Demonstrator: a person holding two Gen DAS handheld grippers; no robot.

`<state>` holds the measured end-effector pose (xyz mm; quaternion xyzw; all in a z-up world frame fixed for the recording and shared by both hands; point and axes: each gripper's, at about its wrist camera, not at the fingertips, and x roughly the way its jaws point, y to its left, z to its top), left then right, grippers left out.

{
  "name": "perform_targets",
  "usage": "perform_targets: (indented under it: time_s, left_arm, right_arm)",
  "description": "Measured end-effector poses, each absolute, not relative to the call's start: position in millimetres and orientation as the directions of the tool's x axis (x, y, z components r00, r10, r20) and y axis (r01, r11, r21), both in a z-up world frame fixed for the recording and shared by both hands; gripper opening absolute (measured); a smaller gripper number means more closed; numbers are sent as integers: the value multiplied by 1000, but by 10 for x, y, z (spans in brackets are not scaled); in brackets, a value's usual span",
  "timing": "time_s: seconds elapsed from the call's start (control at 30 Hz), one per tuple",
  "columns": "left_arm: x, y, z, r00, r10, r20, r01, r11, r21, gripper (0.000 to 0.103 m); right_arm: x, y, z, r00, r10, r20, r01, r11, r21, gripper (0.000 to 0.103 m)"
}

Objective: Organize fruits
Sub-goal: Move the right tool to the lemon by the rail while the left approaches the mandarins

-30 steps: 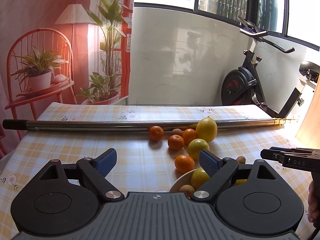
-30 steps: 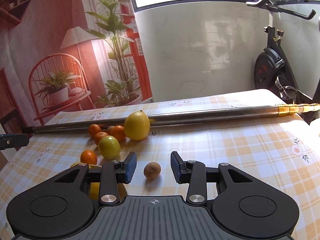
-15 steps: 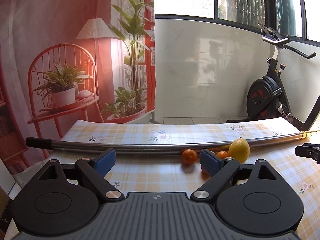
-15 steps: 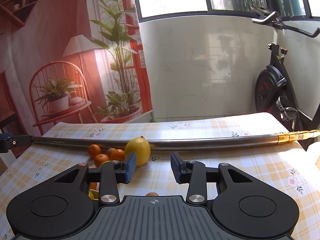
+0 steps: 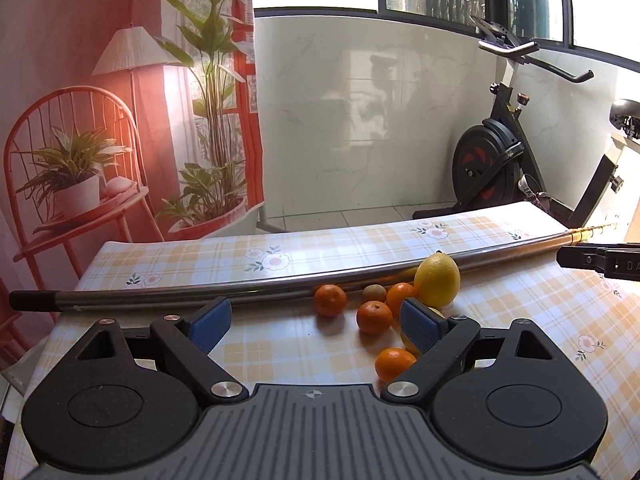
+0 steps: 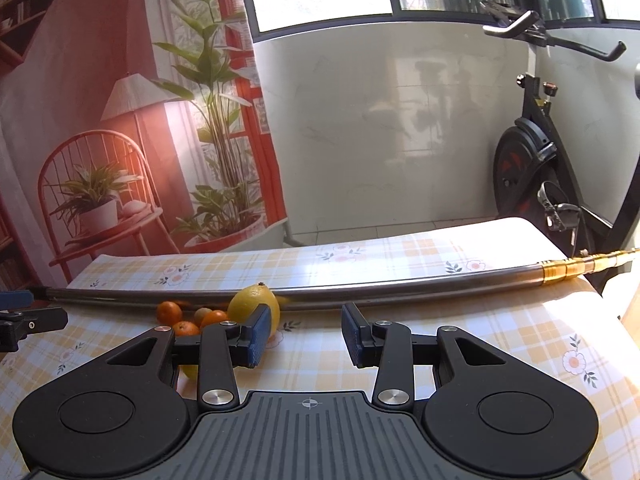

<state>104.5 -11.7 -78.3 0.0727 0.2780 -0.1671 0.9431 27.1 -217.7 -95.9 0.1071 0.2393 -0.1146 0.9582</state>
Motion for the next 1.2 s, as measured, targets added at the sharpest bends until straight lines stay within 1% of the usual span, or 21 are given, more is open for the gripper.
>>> perform_targets:
  time_s: [0.07, 0.2, 0.3, 0.4, 0.47, 0.53, 0.63, 0.8, 1.03, 1.2]
  left_arm:
    - [1075, -116, -789, 789, -273, -551, 346, 938, 31, 93]
    - [1158, -152, -779, 801, -201, -563, 283, 957, 60, 95]
    - [1229, -133, -769, 809, -182, -559, 259, 964, 62, 95]
    - [1317, -134, -773, 799, -191, -570, 267, 962, 53, 95]
    - [1390, -116, -789, 778, -215, -590, 275, 961, 12, 94]
    - [1439, -135, -818, 770, -203, -605, 269, 963, 19, 94]
    - [1457, -184, -852, 779, -180, -601, 271, 960, 63, 94]
    - [1446, -224, -873, 778, -197, -597, 307, 948, 88, 94]
    - [1491, -208, -924, 774, -227, -591, 315, 948, 49, 93]
    - [1501, -224, -913, 780, -238, -579, 299, 954, 10, 92]
  right_arm:
    - [267, -2202, -974, 856, -170, -488, 277, 948, 156, 36]
    - [266, -2231, -984, 858, -160, -488, 275, 946, 173, 36]
    - [276, -2236, -996, 861, -151, -485, 265, 948, 176, 36]
    - [286, -2255, -1019, 861, -141, -489, 261, 948, 185, 36]
    - [303, -2258, -1029, 859, -133, -494, 256, 948, 190, 36]
    - [319, -2253, -1040, 858, -127, -498, 250, 950, 189, 36]
    - [388, -2237, -1049, 853, -117, -508, 237, 955, 178, 37]
    - [572, -2221, -1082, 851, -88, -517, 197, 967, 161, 42]
    - [1022, -2200, -1199, 848, -8, -530, 133, 971, 198, 48]
    - [1418, -2114, -1354, 815, 3, -579, 119, 978, 172, 49]
